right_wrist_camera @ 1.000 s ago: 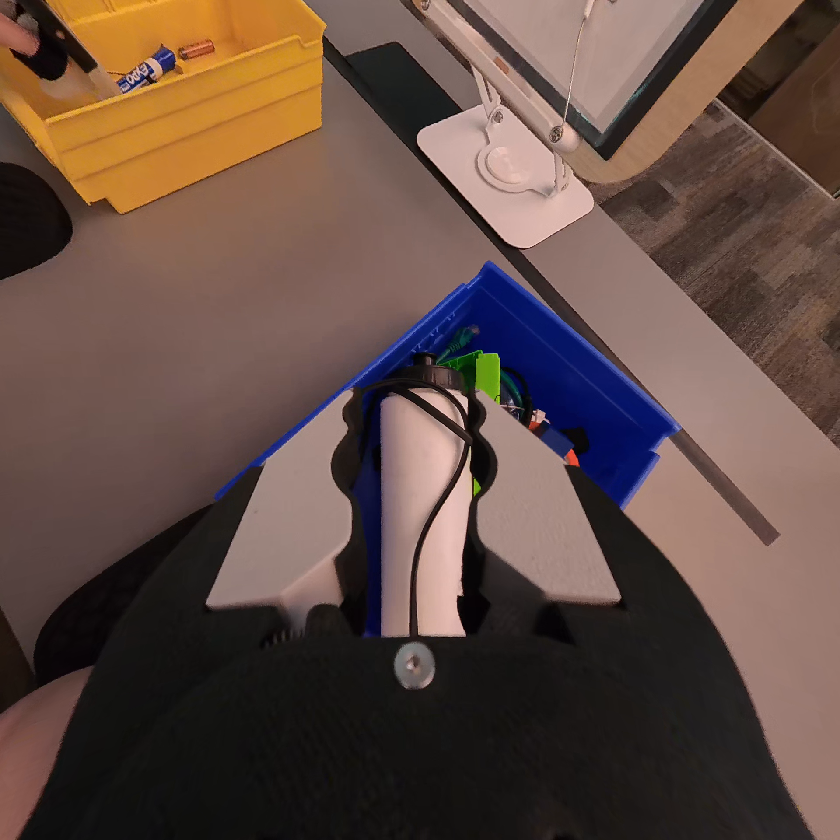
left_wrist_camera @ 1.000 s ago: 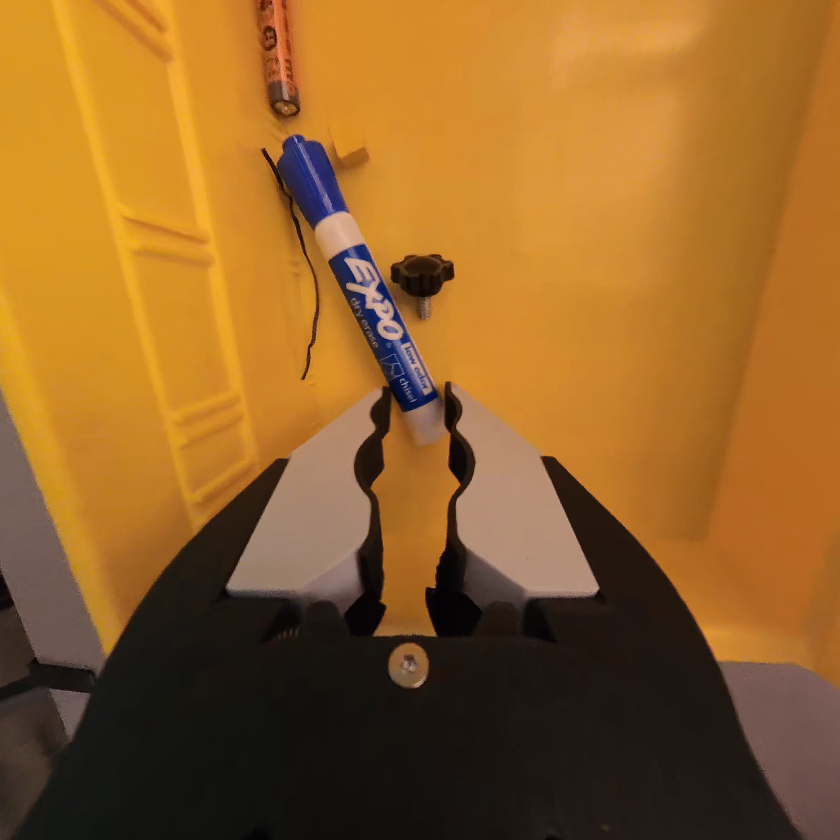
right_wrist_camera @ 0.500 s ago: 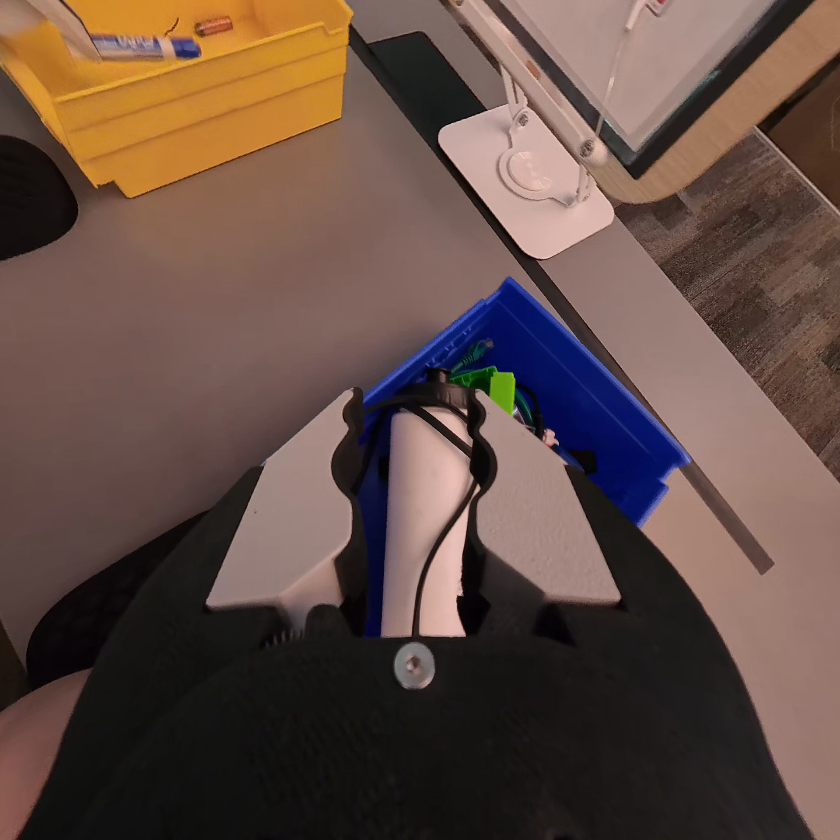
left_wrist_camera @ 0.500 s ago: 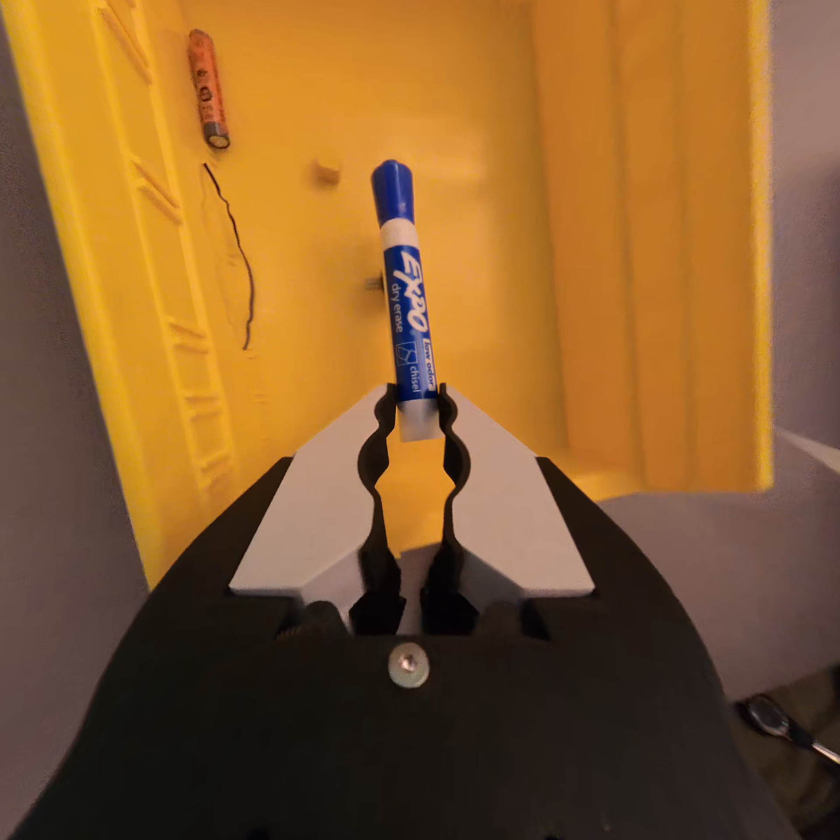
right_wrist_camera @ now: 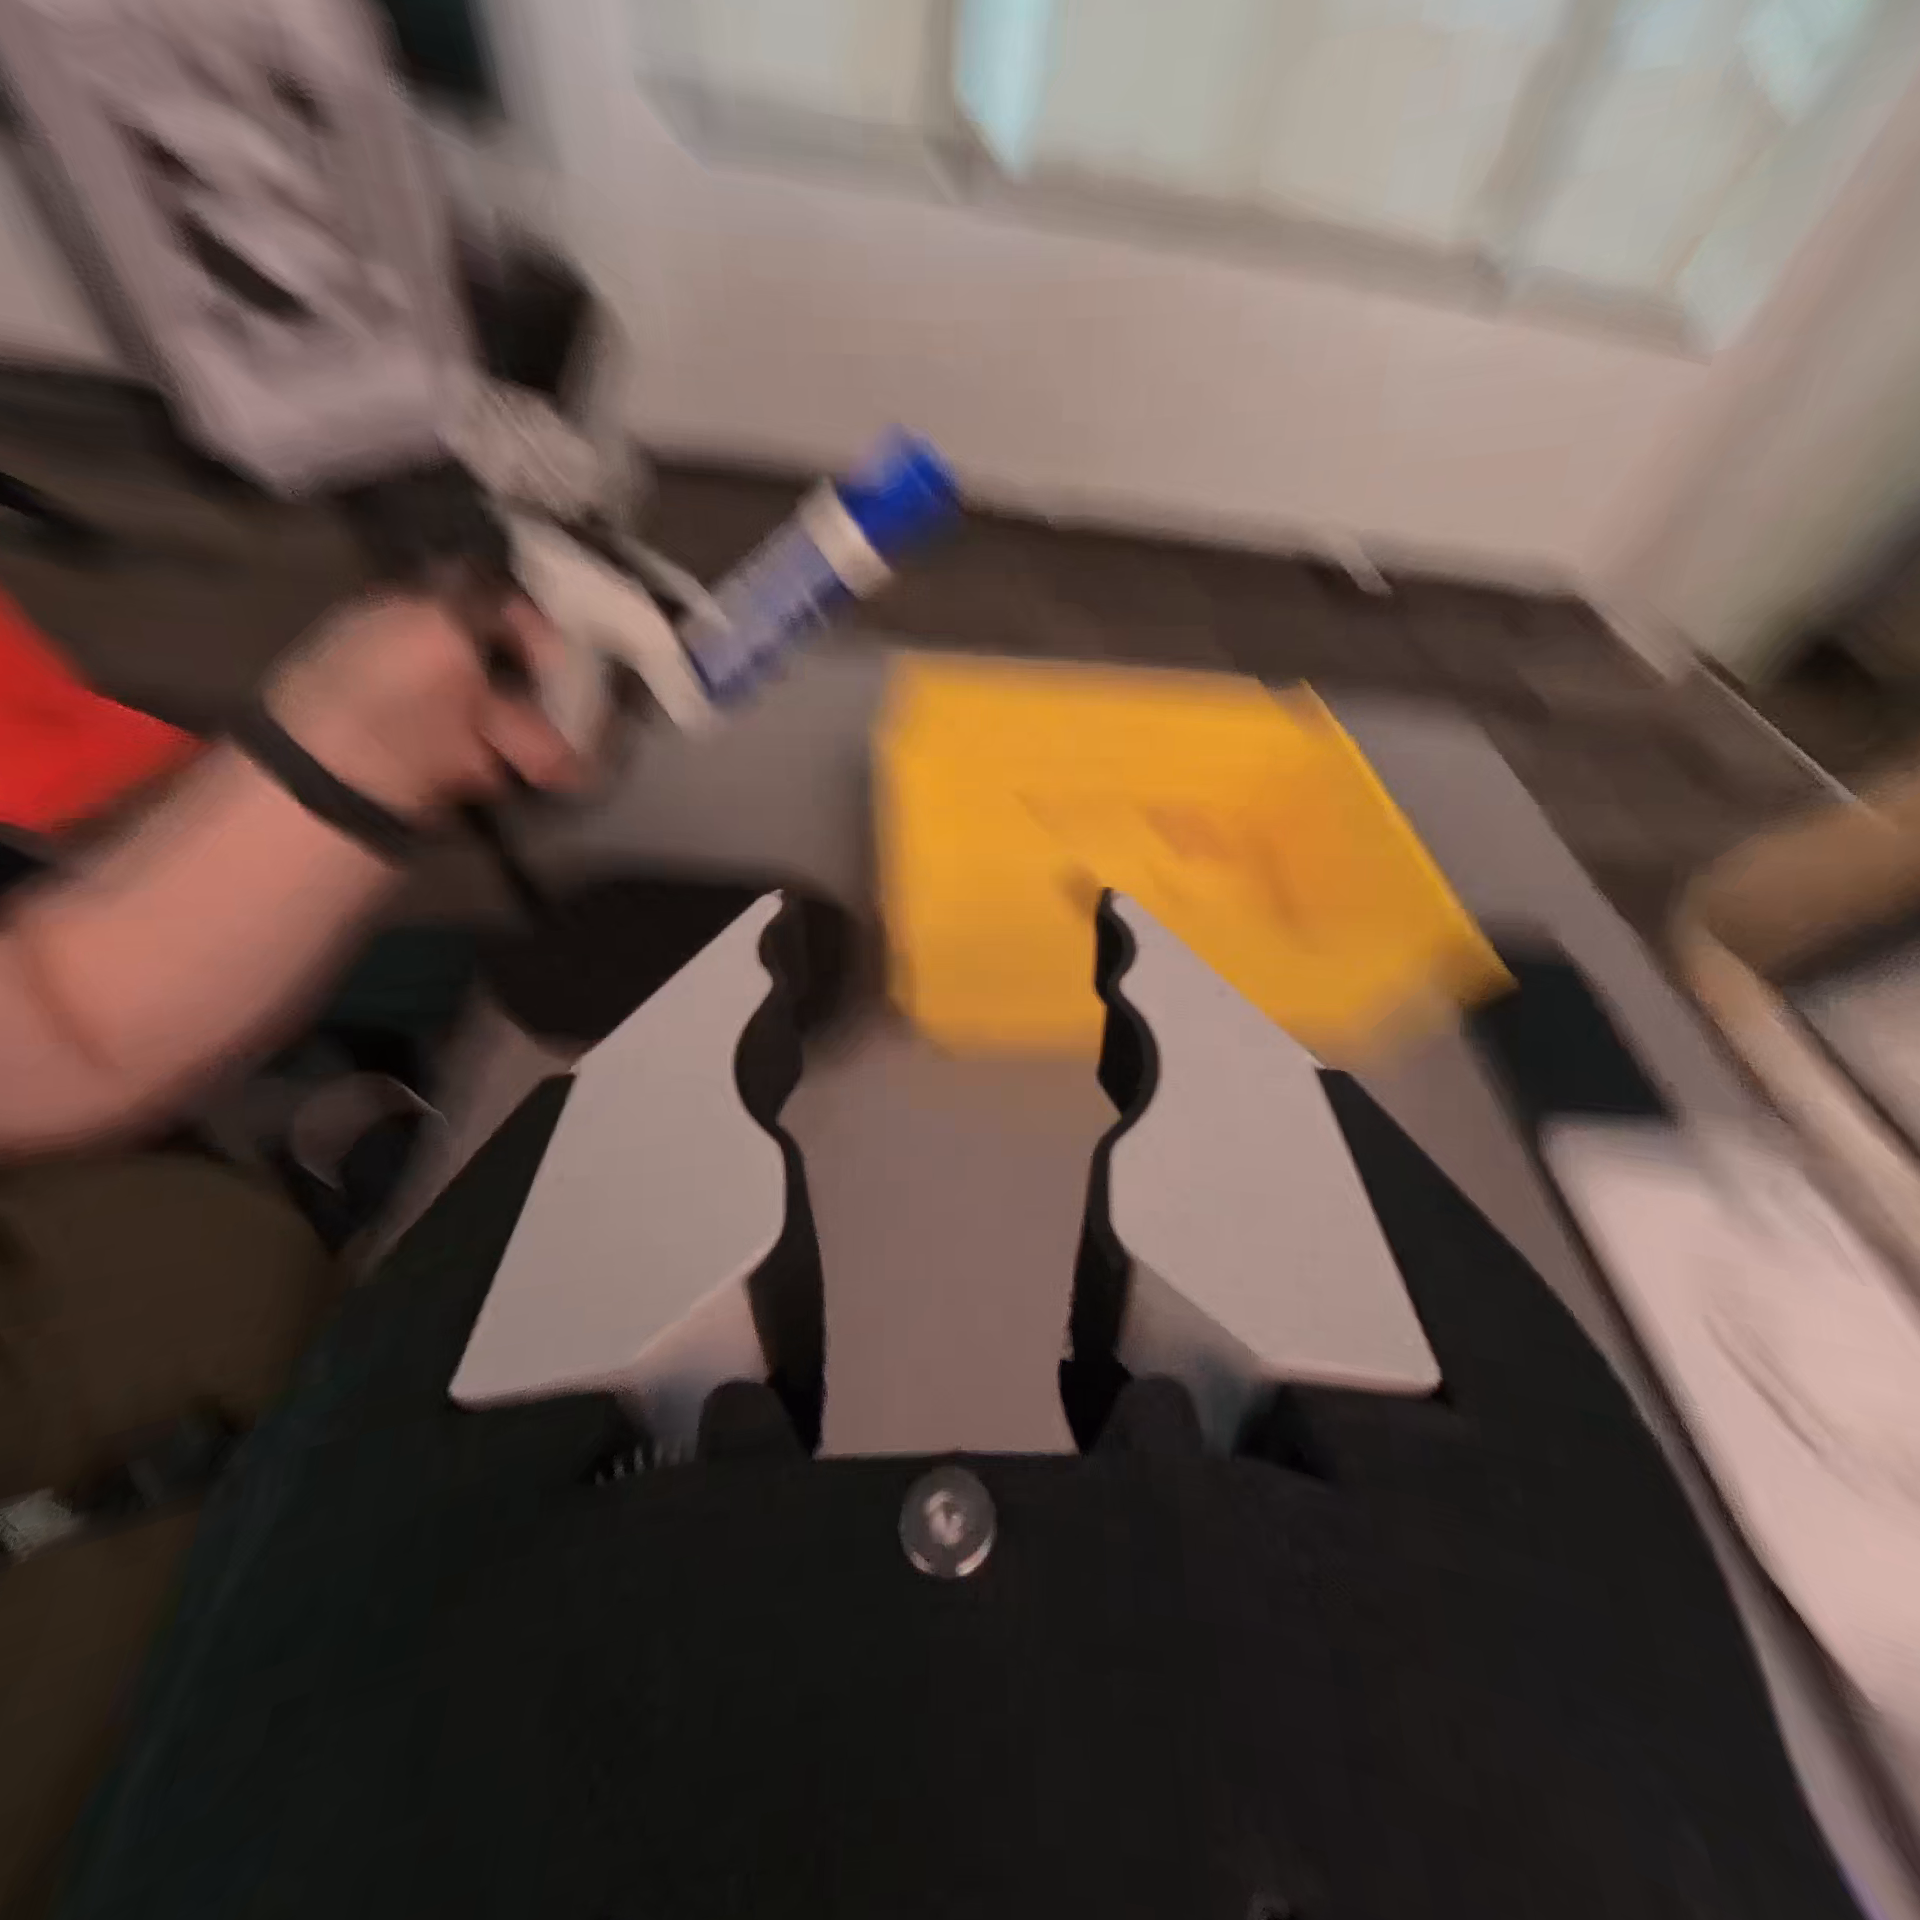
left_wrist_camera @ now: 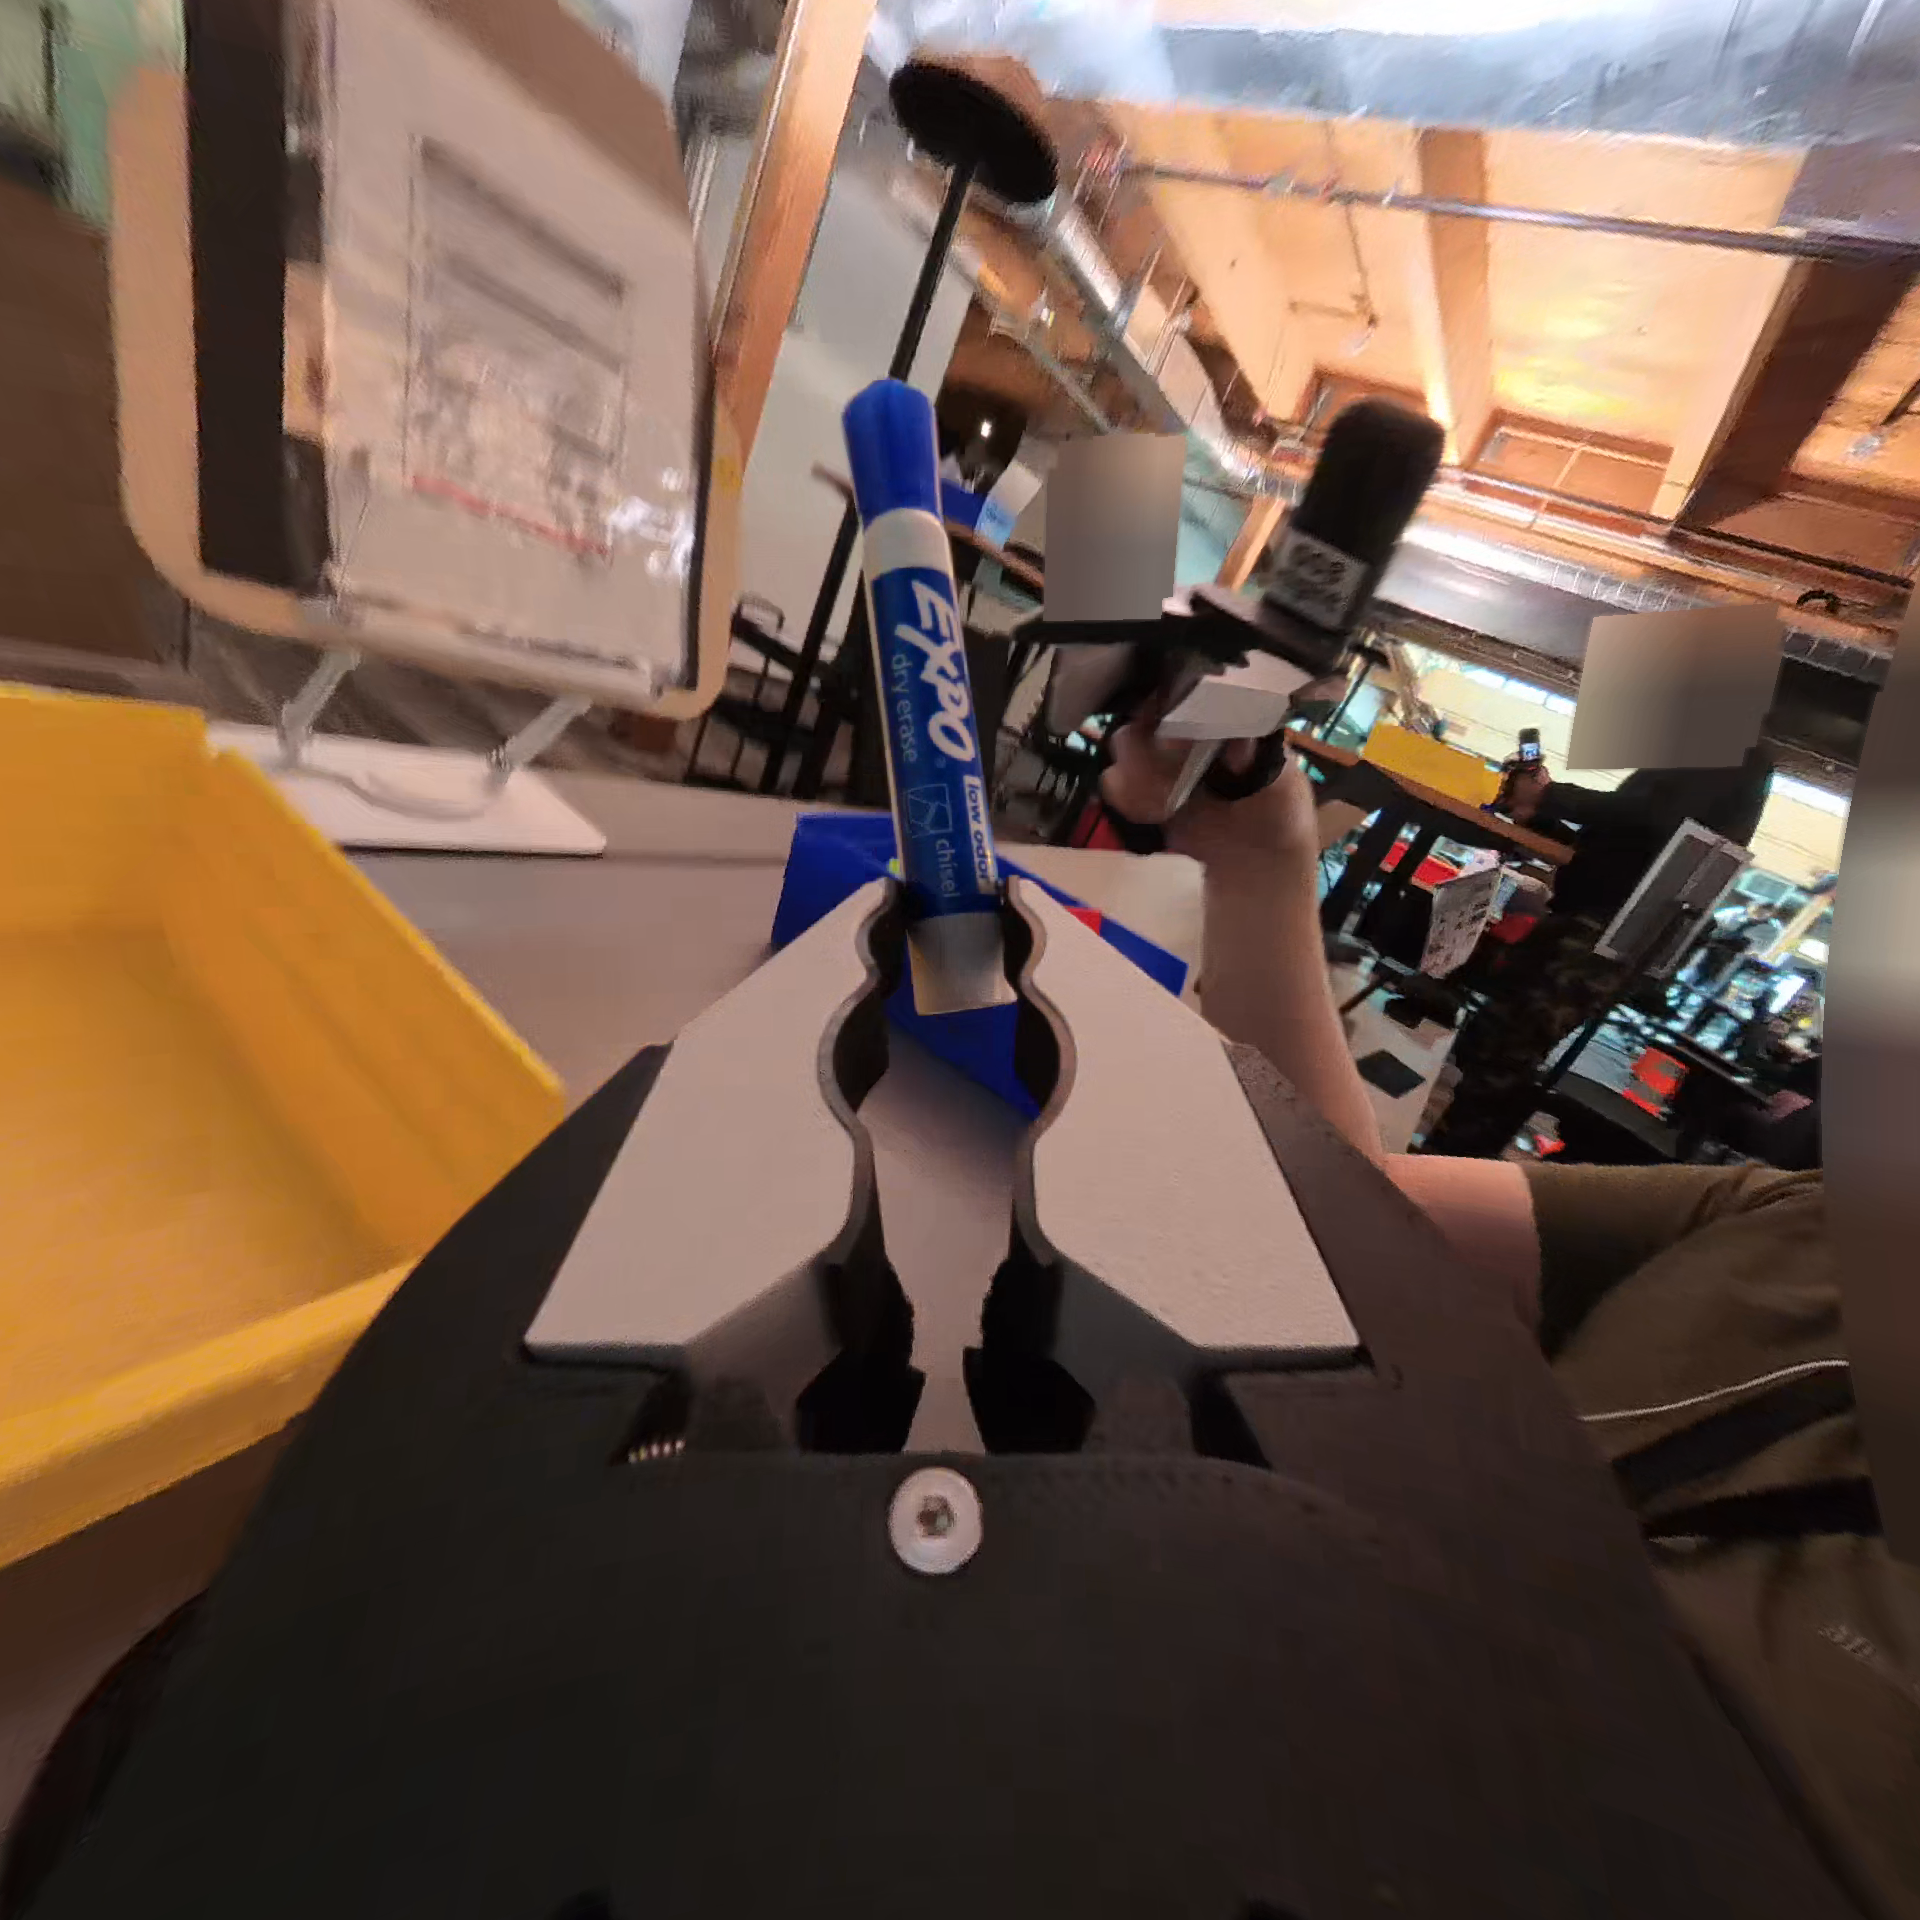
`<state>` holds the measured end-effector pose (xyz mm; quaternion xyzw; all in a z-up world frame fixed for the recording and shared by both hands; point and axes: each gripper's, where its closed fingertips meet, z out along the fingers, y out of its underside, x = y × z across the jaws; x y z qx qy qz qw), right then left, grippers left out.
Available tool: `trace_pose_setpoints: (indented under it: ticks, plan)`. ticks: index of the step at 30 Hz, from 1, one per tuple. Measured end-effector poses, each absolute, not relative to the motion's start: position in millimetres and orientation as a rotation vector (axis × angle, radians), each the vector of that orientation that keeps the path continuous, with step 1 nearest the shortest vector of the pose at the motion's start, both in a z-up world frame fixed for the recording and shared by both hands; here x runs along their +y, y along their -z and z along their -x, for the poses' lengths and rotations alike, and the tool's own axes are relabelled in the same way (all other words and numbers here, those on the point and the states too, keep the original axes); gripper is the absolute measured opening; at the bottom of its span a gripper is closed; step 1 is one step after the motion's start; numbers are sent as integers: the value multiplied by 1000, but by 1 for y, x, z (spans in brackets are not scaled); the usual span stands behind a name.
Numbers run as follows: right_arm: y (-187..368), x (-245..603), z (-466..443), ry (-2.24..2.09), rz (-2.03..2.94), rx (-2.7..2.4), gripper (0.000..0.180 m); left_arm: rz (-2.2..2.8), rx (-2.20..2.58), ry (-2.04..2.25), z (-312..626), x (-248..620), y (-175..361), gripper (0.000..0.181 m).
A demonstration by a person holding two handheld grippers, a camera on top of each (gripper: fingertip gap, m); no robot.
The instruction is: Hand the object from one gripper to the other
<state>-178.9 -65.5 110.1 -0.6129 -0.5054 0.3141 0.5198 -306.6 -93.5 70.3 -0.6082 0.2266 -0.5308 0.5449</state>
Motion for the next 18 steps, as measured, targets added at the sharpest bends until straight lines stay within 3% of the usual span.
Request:
trace_pose_setpoints:
  ticks: [5,10,16,17,18]
  plan:
    - [-126,-113,264,-1323,1325,-1136,78,1311,635,1043,289,-125,-88,17]
    - [-134,-115,278,-1619,1283,-959,68,1267,653,968,275,-133,-95,17]
    - [-95,-104,295,-1471,1372,-1082,69,1267,634,964,273,-129,-86,16]
    - [-95,-107,298,-1489,1350,-1090,63,1272,637,964,271,-128,-83,16]
    - [-97,-114,299,-1525,1298,-1112,35,1280,638,964,270,-127,-80,17]
